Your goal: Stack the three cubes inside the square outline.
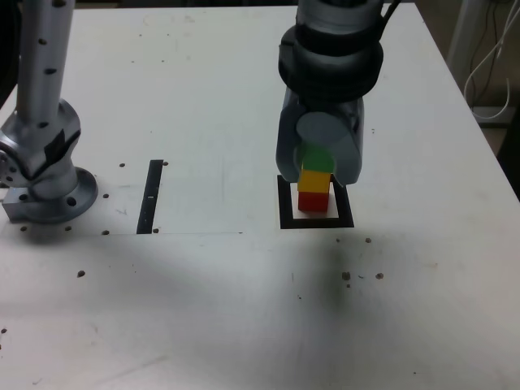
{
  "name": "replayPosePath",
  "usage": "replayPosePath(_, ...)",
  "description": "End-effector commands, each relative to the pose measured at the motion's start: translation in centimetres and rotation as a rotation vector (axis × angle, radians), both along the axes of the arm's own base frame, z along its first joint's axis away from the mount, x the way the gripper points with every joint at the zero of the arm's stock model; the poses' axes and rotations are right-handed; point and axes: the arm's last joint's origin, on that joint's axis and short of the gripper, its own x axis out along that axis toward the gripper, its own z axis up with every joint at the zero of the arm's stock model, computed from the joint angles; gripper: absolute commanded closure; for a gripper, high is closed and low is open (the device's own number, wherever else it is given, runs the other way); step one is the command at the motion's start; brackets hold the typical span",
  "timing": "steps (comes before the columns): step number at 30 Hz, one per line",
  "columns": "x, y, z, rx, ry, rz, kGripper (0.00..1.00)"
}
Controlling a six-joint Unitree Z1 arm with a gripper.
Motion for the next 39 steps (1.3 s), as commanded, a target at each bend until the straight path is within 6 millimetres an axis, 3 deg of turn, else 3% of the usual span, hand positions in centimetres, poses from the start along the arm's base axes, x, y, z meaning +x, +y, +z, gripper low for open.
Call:
replayPosePath(1,0.0,0.0,-0.1,0.006,0.002,-0.004,0.89)
replayPosePath(29,0.2,2.1,-1.8,0.035,0.033,0.010,0.88)
replayPosePath(35,0.2,2.2,-2.0,0.038,0.042,0.014,0.78)
replayPosePath(39,0.3,2.4,-2.2,0.040,0.048,0.019,0.63)
